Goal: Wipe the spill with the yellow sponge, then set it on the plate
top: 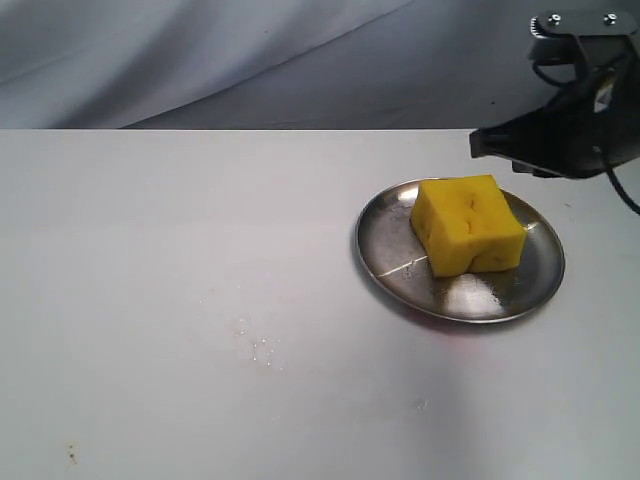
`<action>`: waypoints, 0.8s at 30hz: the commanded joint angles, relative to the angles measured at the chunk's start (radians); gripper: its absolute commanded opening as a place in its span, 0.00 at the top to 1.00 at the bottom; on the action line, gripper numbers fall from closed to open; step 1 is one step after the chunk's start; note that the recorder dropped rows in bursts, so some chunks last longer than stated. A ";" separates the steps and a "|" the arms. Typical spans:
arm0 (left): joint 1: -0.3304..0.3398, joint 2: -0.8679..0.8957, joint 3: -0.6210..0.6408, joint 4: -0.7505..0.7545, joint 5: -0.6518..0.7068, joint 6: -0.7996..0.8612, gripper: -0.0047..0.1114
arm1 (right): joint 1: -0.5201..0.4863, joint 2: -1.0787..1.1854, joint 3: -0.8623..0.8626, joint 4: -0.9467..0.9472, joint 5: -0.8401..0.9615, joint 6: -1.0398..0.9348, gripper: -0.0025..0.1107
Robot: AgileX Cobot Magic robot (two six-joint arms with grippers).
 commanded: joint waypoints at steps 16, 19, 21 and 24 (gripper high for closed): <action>0.001 -0.003 -0.003 -0.008 -0.009 -0.008 0.96 | -0.036 -0.520 0.578 0.167 -0.281 0.004 0.98; 0.001 -0.003 -0.003 -0.008 -0.009 -0.008 0.96 | -0.093 -0.567 0.619 0.178 -0.316 0.002 0.98; 0.001 -0.003 -0.003 -0.008 -0.009 -0.008 0.96 | -0.137 -0.632 0.668 0.186 -0.368 0.002 0.98; 0.001 -0.003 -0.003 -0.008 -0.009 -0.008 0.96 | -0.175 -0.753 0.760 0.188 -0.457 0.002 0.98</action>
